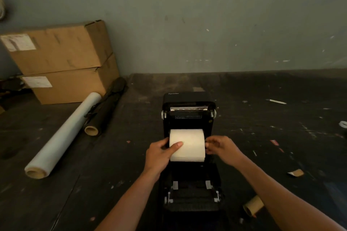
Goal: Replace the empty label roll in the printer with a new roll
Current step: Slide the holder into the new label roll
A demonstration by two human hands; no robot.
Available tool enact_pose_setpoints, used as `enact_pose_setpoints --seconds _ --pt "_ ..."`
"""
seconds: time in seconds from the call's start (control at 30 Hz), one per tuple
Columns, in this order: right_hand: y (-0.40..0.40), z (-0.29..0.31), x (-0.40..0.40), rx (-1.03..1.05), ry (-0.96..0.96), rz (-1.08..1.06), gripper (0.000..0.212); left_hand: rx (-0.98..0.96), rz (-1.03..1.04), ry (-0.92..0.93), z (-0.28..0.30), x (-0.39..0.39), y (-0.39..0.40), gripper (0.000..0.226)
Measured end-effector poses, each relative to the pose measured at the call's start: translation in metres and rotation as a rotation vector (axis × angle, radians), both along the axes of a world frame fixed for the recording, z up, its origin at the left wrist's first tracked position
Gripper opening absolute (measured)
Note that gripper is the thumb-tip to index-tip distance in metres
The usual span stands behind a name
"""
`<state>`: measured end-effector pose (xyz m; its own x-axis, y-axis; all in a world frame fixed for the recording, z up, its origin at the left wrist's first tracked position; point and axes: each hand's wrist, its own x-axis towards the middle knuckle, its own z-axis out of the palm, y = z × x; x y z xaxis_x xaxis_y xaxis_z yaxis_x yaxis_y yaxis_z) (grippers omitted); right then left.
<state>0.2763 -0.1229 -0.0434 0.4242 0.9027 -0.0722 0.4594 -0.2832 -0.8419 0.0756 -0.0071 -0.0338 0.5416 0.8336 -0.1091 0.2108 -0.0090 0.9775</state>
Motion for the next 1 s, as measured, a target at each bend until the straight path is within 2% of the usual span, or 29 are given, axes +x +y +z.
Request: enact_pose_setpoints --seconds 0.1,0.2,0.43,1.0 --pt "-0.002 -0.009 0.005 -0.077 -0.065 0.058 0.027 0.075 -0.031 0.079 -0.007 0.001 -0.002 0.045" --pt "-0.002 -0.014 0.006 -0.101 -0.239 0.102 0.028 0.170 -0.031 0.166 -0.019 0.002 -0.005 0.051" --pt "-0.005 -0.021 0.008 -0.076 -0.456 0.207 0.024 0.192 -0.001 0.165 -0.033 0.000 -0.017 0.046" --pt "-0.008 -0.032 0.006 -0.050 -0.521 0.166 0.026 0.360 -0.036 0.179 -0.050 0.000 -0.017 0.042"
